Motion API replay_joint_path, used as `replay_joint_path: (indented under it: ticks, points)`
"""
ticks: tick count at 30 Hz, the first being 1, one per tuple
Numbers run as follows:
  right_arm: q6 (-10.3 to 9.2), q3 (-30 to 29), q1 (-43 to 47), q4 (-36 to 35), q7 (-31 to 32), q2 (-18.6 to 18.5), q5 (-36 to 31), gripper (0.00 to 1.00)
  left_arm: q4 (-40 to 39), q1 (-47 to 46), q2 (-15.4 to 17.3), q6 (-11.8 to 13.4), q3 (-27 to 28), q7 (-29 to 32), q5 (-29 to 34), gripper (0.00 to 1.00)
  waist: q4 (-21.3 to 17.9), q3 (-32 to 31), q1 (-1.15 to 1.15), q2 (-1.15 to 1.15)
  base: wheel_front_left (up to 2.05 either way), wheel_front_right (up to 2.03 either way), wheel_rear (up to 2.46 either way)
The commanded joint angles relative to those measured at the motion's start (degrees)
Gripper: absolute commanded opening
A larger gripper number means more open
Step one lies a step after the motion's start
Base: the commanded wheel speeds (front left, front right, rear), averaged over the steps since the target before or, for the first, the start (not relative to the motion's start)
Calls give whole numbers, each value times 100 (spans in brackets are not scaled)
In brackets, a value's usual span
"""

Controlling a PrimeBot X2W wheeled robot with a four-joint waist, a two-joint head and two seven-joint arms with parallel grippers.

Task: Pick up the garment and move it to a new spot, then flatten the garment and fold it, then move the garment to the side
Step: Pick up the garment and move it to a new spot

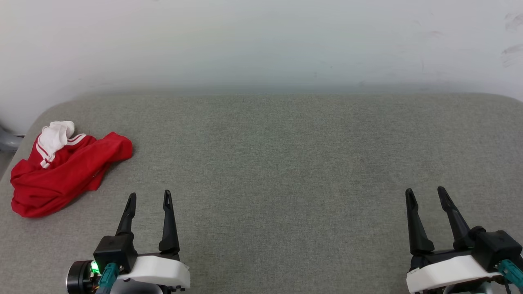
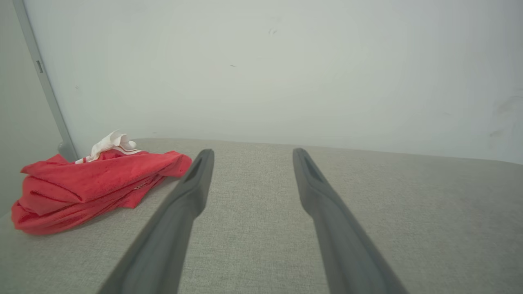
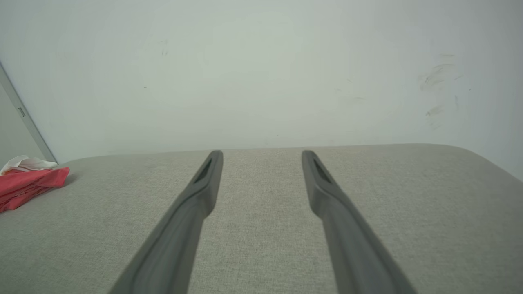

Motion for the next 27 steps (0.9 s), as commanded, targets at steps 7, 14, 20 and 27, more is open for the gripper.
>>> replay_joint_path:
  ticks: [7,14,20,27]
  points:
    - [-4,42,59,-17,-14,3,-56,100,23,18,11,34,67,-17,-1,100,192,9,0,0,0,0,0]
    - [-4,78,73,-47,-14,3,-87,100,38,-5,11,48,62,-17,-29,100,524,47,0,0,0,0,0]
    - [-4,95,64,-65,-14,3,-138,100,48,-27,10,65,81,-17,-53,100,899,101,0,0,0,0,0]
    - [-4,141,50,-65,-13,4,-168,100,48,-41,9,73,126,-17,-86,100,1319,133,0,0,0,0,0]
